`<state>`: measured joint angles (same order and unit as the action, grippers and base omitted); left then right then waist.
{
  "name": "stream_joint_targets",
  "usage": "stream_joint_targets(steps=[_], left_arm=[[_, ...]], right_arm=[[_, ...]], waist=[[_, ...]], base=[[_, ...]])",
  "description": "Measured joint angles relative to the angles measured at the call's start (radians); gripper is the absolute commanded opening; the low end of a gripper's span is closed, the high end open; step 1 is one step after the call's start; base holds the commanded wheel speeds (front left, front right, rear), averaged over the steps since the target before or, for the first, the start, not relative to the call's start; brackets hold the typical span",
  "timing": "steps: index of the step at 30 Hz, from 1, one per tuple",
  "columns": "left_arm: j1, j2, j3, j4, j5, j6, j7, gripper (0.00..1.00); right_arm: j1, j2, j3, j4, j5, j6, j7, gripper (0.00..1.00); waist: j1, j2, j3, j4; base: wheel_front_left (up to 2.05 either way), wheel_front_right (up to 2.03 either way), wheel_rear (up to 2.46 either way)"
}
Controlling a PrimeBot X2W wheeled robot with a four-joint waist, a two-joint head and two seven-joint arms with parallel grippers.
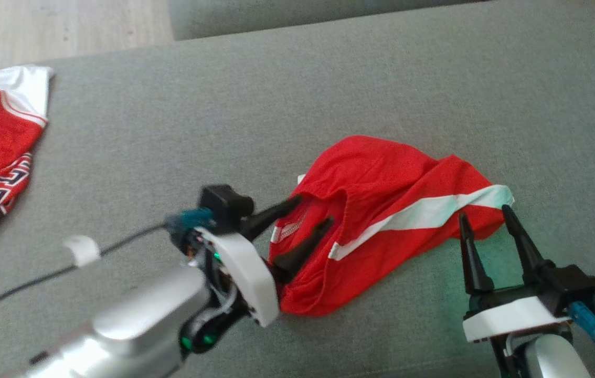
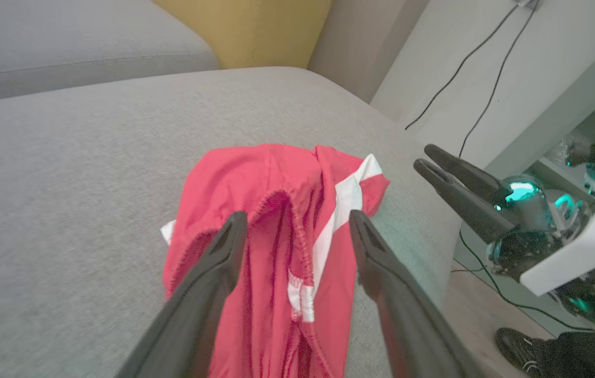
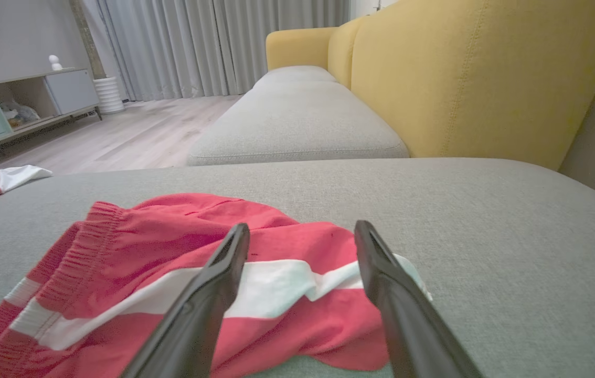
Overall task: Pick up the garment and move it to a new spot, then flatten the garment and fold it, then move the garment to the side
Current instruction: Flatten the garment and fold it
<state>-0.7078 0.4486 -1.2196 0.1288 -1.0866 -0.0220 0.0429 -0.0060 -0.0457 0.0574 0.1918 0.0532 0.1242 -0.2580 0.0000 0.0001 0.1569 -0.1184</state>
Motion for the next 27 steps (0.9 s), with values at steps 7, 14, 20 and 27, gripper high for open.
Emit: stream_joint_targets(steps=[7, 14, 20, 27], left_arm=[[0.049, -0.109, -0.025, 0.140, 0.022, 0.002, -0.049, 1.00], [0.057, -0.132, -0.038, 0.220, -0.005, -0.032, -0.026, 1.00], [0.058, -0.150, -0.044, 0.263, -0.022, -0.049, 0.008, 1.00], [0.058, -0.140, -0.045, 0.248, -0.023, -0.068, 0.008, 0.00]], right_arm=[[0.000, 0.000, -0.010, -0.003, 0.001, 0.000, 0.000, 1.00], [0.000, 0.001, -0.010, -0.003, 0.001, 0.000, 0.000, 1.00], [0.000, 0.001, -0.001, -0.002, 0.001, 0.000, 0.000, 1.00], [0.000, 0.001, -0.006, -0.001, 0.001, 0.000, 0.000, 1.00]], waist=[[0.0001, 0.0000, 0.032, -0.025], [0.0001, 0.0000, 0.030, -0.035], [0.0001, 0.0000, 0.029, -0.055], [0.0001, 0.0000, 0.023, -0.068]], base=[[0.00, 0.00, 0.00], [0.00, 0.00, 0.00], [0.00, 0.00, 0.00], [0.00, 0.00, 0.00]])
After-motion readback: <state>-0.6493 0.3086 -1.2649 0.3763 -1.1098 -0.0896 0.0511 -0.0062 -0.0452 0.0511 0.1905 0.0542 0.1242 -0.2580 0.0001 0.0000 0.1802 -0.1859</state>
